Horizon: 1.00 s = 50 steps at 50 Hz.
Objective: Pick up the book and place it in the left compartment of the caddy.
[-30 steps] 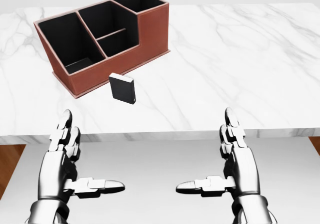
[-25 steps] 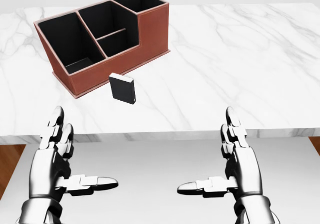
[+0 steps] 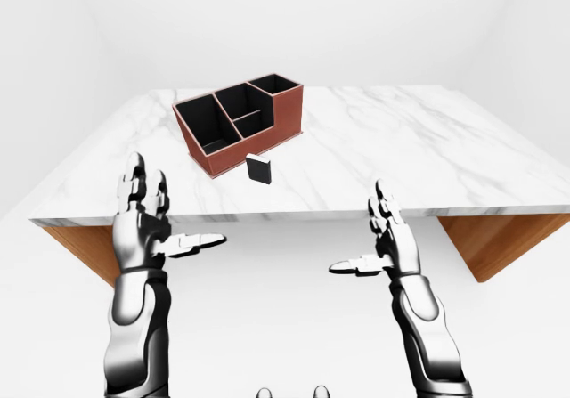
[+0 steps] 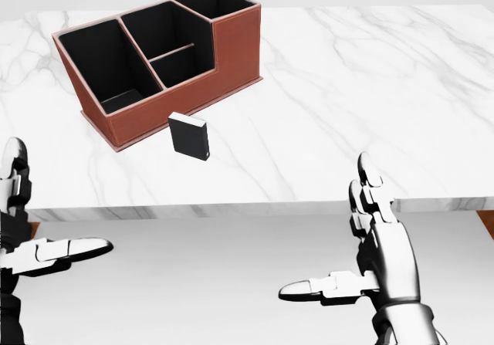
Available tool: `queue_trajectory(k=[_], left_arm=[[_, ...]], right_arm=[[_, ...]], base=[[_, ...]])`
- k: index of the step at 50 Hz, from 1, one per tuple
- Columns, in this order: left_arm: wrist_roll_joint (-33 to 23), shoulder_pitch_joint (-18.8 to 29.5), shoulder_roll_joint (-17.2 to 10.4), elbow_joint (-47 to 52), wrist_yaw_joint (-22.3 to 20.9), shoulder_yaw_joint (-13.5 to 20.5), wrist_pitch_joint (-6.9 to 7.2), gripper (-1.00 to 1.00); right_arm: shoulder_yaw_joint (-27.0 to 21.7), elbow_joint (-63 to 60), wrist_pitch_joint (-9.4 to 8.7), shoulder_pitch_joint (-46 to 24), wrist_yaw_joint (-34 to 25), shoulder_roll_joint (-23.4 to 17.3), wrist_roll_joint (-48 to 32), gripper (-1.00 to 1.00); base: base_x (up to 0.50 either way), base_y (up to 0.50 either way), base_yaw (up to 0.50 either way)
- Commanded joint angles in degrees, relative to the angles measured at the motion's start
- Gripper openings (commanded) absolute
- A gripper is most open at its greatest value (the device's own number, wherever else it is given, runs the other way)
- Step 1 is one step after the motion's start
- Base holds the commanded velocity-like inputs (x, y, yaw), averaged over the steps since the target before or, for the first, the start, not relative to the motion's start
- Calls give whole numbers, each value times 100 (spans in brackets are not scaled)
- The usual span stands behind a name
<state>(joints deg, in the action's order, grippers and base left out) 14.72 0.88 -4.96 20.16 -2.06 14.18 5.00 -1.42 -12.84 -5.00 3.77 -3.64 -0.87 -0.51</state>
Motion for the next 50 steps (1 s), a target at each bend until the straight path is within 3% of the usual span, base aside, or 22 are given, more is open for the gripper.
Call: queue_trajectory(k=[1, 11, 12, 22, 24, 39, 50], left_arm=[[439, 82, -201, 691, 154, 523, 0, 100], [620, 111, -260, 803, 176, 663, 0, 100], [793, 186, -335, 773, 198, 847, 0, 100], [925, 198, -427, 790, 253, 934, 0, 100], [1066, 234, -500, 779, 268, 1069, 0, 100], [1147, 243, -549, 740, 279, 1098, 0, 100], [1255, 255, -595, 781, 331, 1187, 0, 100]], right_arm=[[14, -799, 0, 217, -39, 3, -27, 100], [17, -1205, 0, 307, -62, 18, -73, 100], [101, -1857, 0, 434, -56, 10, -162, 100], [198, -2335, 0, 492, -83, 33, -271, 100], [391, -2925, 0, 546, -104, 25, -393, 100], [425, -3045, 0, 589, -116, -1, -589, 100], [415, -3048, 0, 579, -136, 22, -564, 100]], base=[[0, 0, 0], [0, 0, 0], [0, 0, 0], [0, 0, 0], [0, 0, 0], [0, 0, 0], [0, 50, 0]])
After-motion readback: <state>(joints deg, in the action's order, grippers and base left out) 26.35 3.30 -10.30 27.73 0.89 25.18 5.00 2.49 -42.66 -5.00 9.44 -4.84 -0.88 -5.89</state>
